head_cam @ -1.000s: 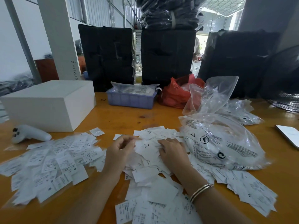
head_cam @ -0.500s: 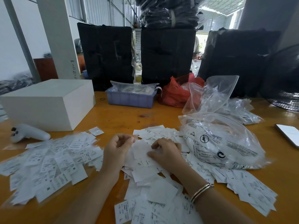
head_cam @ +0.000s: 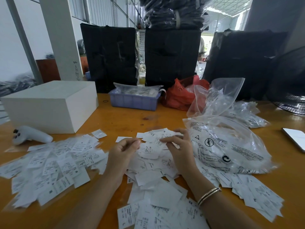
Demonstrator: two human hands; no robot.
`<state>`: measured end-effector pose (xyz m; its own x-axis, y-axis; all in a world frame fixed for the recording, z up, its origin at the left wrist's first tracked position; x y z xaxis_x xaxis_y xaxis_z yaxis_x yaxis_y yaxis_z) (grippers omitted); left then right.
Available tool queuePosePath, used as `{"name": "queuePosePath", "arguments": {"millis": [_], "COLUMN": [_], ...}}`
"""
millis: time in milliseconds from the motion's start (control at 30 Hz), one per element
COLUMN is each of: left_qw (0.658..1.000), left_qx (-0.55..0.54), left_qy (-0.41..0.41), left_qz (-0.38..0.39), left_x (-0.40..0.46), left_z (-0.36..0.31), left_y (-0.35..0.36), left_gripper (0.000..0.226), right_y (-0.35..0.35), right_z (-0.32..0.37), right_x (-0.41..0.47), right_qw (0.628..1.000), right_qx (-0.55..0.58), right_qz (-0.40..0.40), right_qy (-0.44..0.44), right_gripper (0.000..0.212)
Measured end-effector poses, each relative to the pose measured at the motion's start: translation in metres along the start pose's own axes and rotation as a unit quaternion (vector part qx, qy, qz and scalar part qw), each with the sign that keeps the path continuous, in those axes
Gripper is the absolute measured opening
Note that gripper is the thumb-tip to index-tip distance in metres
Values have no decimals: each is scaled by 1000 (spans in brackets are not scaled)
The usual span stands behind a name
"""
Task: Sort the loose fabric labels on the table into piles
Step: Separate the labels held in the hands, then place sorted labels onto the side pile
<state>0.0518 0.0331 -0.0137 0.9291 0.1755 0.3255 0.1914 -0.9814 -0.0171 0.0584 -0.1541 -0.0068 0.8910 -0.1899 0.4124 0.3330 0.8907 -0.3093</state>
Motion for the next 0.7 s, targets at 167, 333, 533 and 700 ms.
{"name": "queuePosePath", "arguments": {"millis": [167, 333, 533, 700], "left_qw": [997, 997, 997, 997], "left_qx": [37, 38, 44, 24], "left_qy": [14, 17, 15, -17], "left_qz": [59, 69, 68, 72], "left_x": [-3, -3, -3, -1], "left_z": [0, 1, 1, 2], "left_y": [6, 6, 5, 5], "left_gripper": [3, 4, 6, 8], "right_y": [-1, 1, 6, 9], "right_z": [6, 9, 4, -1], "right_x": [-4, -9, -7, -6], "right_qw": [991, 980, 985, 971], "right_qx": [123, 152, 80, 140], "right_qz": [42, 113, 123, 158], "right_qy": [27, 61, 88, 109], "right_gripper": [45, 44, 32, 42]}}
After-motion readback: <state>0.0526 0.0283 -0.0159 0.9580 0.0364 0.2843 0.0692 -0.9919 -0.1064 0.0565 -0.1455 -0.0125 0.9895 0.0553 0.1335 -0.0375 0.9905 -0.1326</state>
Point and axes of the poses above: each hand's wrist, its own x-axis towards the middle knuckle, its own y-axis out of the palm, z = x × y, the point moved 2 cm from there along x, towards the middle knuckle, and after that the axes turned 7 degrees about y, right-handed, at the moved point
